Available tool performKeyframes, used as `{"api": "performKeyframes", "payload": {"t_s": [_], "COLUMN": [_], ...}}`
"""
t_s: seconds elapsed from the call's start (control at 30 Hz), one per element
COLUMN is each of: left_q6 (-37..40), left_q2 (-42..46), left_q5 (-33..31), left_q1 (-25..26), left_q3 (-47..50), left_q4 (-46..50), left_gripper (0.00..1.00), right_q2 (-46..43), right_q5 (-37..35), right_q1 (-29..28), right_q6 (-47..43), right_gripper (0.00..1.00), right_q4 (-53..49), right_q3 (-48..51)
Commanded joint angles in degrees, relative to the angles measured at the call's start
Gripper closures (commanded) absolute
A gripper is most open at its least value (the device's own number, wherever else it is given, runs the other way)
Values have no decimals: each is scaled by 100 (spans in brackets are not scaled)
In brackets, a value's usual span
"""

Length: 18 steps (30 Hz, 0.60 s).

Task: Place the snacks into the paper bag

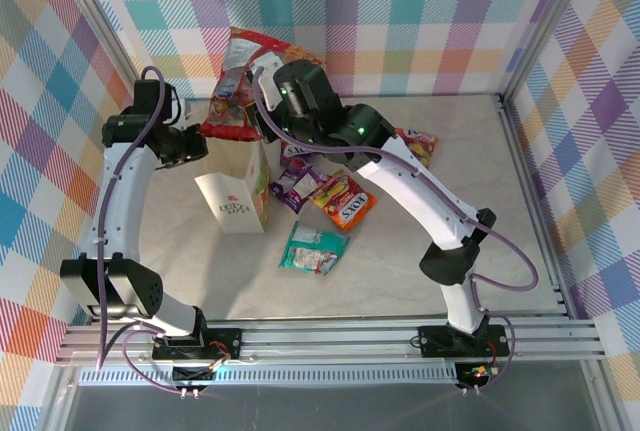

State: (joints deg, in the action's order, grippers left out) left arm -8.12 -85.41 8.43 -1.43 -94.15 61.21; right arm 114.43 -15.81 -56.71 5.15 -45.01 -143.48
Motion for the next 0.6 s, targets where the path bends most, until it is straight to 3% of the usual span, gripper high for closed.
{"api": "performKeyframes", "payload": {"t_s": [0.0,0.57], "left_q6": [3,-427], "left_q2": [77,526], "left_q5": [343,858], "left_q1": [-59,-60], "left_q3": [122,315], "left_q4": [14,13], "left_gripper": [94,97], "right_q2": [-150,-114], "right_q5": [-150,-114], "right_q1": [-54,-134], "right_q6": [-139,10], "right_gripper": [100,100], "right_q4": [1048,907], "right_q3": [-403,-391]}}
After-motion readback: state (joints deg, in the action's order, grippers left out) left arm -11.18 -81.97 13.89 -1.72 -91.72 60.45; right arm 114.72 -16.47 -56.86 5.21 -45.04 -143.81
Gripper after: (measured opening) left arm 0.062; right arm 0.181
